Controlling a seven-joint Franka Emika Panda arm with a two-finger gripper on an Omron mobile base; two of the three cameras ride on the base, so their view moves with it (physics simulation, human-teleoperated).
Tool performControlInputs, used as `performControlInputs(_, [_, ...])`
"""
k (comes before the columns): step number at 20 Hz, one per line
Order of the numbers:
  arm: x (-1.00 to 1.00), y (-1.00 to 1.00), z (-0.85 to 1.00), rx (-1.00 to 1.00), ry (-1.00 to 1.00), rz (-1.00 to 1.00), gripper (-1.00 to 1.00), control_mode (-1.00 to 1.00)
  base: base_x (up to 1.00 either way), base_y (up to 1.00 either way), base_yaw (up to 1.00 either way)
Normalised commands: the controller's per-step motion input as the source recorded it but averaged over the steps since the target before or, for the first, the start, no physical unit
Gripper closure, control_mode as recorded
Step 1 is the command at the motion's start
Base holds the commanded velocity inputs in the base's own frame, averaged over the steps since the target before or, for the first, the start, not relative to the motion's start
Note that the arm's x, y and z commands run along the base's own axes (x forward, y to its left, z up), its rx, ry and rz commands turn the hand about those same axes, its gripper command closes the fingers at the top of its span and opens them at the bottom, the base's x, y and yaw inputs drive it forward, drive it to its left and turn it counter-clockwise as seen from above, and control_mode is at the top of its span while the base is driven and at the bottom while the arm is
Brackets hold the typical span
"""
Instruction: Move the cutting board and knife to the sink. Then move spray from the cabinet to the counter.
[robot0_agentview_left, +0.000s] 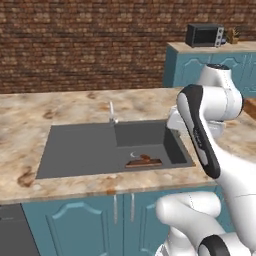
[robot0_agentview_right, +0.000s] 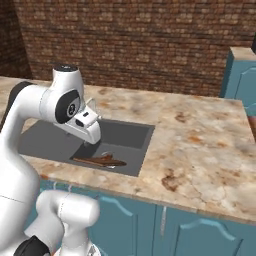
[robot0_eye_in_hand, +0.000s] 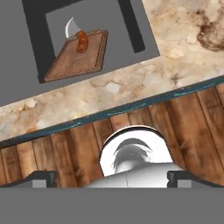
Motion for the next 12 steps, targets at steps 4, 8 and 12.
performControlInputs(4, [0.00,0.00,0.00,0.00,0.00,0.00,-1.00,1.00,-0.66,-0.03,-0.55])
performControlInputs(8, [0.00,0.00,0.00,0.00,0.00,0.00,-1.00,1.00,-0.30,-0.19,-0.68])
performControlInputs(12, [0.00,0.00,0.00,0.00,0.00,0.00,-1.00,1.00,0.00,-0.20,-0.86])
